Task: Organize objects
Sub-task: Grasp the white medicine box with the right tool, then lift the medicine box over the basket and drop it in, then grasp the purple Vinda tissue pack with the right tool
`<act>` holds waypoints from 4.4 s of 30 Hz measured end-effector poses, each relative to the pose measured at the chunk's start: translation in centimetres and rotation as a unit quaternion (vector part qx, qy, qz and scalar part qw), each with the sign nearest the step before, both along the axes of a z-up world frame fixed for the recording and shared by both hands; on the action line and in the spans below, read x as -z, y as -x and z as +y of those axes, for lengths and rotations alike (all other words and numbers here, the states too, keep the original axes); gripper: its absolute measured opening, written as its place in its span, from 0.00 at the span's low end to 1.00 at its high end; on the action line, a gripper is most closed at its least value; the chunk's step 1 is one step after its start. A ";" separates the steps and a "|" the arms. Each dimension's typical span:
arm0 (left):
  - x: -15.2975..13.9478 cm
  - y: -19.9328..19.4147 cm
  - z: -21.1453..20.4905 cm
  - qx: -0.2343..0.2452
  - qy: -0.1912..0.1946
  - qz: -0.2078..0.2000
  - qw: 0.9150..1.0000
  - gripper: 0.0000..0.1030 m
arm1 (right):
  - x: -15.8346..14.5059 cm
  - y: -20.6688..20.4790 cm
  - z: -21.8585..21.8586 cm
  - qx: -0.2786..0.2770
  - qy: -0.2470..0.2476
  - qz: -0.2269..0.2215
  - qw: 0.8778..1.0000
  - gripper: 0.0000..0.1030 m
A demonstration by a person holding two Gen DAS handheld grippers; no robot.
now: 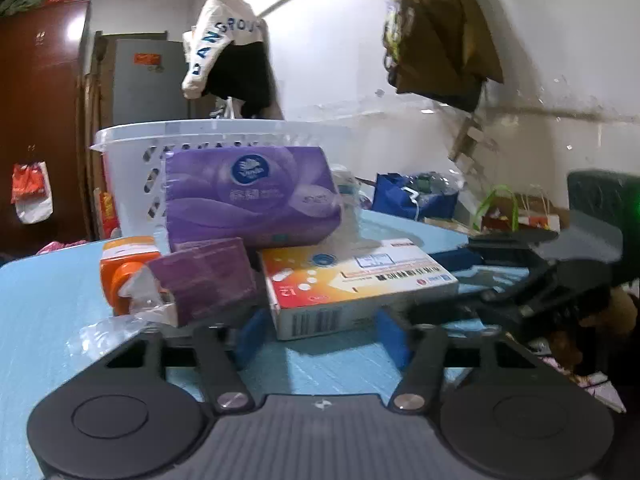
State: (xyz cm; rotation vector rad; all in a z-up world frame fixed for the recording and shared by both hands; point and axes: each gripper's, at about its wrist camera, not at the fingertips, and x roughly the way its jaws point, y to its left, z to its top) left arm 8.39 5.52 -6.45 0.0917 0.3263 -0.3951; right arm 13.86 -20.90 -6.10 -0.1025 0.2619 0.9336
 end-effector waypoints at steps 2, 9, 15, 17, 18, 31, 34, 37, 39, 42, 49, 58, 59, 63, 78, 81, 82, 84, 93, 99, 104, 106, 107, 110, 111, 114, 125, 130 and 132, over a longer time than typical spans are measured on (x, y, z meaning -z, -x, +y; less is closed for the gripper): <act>0.1 0.1 0.0 0.002 -0.002 -0.004 1.000 0.53 | 0.0 -0.1 -0.2 -0.001 -0.002 0.000 1.000 0.68; 0.1 1.5 0.3 0.023 -0.002 -0.019 1.000 0.40 | 0.0 0.4 -1.1 -0.007 -0.004 -0.010 1.000 0.61; 0.5 2.1 0.4 0.040 -0.003 -0.022 0.999 0.33 | -0.1 0.7 -1.5 -0.011 0.001 -0.021 1.000 0.57; 0.5 2.0 0.7 0.044 0.003 -0.021 0.999 0.30 | -0.1 0.6 -1.7 -0.014 -0.002 -0.020 1.000 0.56; 0.5 2.1 0.9 0.046 0.005 -0.021 0.999 0.29 | -0.1 0.6 -1.7 -0.015 -0.002 -0.021 1.000 0.56; -0.7 3.9 0.3 0.044 0.003 -0.059 0.997 0.27 | -1.5 2.0 -1.8 -0.014 -0.003 -0.065 0.998 0.53; -1.4 4.7 0.0 0.042 -0.001 -0.073 0.996 0.27 | -2.2 2.3 -1.9 -0.015 -0.005 -0.075 0.997 0.52; -2.4 5.4 -0.4 0.038 -0.006 -0.090 0.995 0.27 | -3.5 2.7 -2.0 -0.014 -0.013 -0.088 0.996 0.52; -3.3 5.6 -0.5 0.035 -0.009 -0.102 0.994 0.27 | -4.3 2.7 -2.0 -0.013 -0.017 -0.100 0.995 0.52; -4.5 5.6 -0.6 0.033 -0.008 -0.115 0.993 0.27 | -5.6 2.6 -2.0 -0.013 -0.023 -0.116 0.993 0.52; -7.5 4.3 -0.9 0.025 -0.020 -0.136 0.990 0.27 | -9.3 1.2 -1.4 -0.006 -0.037 -0.149 0.988 0.51; -12.0 -0.2 -0.4 -0.006 -0.025 -0.148 0.989 0.27 | -11.5 -2.5 1.1 0.009 -0.028 -0.156 0.987 0.50; -12.4 -0.9 -0.4 -0.009 -0.027 -0.147 0.989 0.27 | -11.7 -2.7 1.4 0.011 -0.026 -0.156 0.987 0.50; -14.1 -3.7 -0.2 -0.024 -0.039 -0.144 0.988 0.28 | -12.4 -4.8 2.3 0.018 -0.020 -0.152 0.988 0.50; -15.2 -16.9 2.1 -0.082 -0.060 -0.030 0.994 0.30 | -11.5 -14.5 8.0 0.052 0.070 -0.049 0.995 0.50; -14.6 -17.5 2.1 -0.091 -0.067 -0.021 0.993 0.30 | -11.4 -14.9 8.2 0.054 0.081 -0.037 0.995 0.50; -14.6 -17.5 2.2 -0.092 -0.067 -0.022 0.993 0.30 | -11.4 -15.0 8.1 0.053 0.082 -0.032 0.995 0.50; -14.6 -17.5 2.3 -0.092 -0.065 -0.019 0.993 0.30 | -11.5 -15.1 8.1 0.051 0.085 -0.029 0.995 0.50; -14.3 -18.3 2.3 -0.097 -0.074 -0.004 0.993 0.31 | -12.0 -16.7 8.8 0.052 0.104 -0.014 0.993 0.52; -14.1 -16.7 3.2 -0.128 -0.069 -0.038 0.989 0.68 | -12.9 -15.2 6.1 0.094 0.055 -0.033 0.993 0.95; -13.9 -8.9 4.3 -0.108 -0.025 -0.095 0.989 0.79 | -12.3 -11.0 0.4 0.080 -0.032 0.020 0.996 1.00; -13.1 -5.4 4.6 -0.114 -0.010 -0.109 0.987 0.80 | -10.6 -8.4 -1.0 0.081 -0.028 0.024 0.996 1.00; -12.5 -3.6 4.8 -0.118 0.001 -0.115 0.986 0.83 | -9.6 -7.5 -1.3 0.085 -0.024 0.021 0.996 1.00; -9.9 0.6 5.3 -0.124 0.034 -0.109 0.986 0.86 | -6.9 -4.7 -1.7 0.086 -0.024 0.023 0.996 1.00; -9.0 1.4 5.4 -0.125 0.042 -0.104 0.986 0.86 | -5.9 -3.9 -1.9 0.082 -0.037 0.029 0.996 1.00; -7.4 1.5 5.5 -0.119 0.049 -0.075 0.989 0.86 | -5.2 -3.5 -1.5 0.067 -0.060 0.054 0.995 1.00; -5.9 -4.3 6.3 -0.076 0.068 0.007 0.995 0.86 | -6.0 -5.7 2.2 0.026 -0.068 0.089 0.993 0.92; -5.7 -5.1 6.6 -0.062 0.086 0.024 0.994 0.86 | -5.2 -5.9 3.7 0.016 -0.055 0.097 0.994 0.79; -5.6 -5.7 6.6 -0.057 0.093 0.034 0.993 0.83 | -4.6 -5.9 4.2 0.008 -0.048 0.109 0.993 0.68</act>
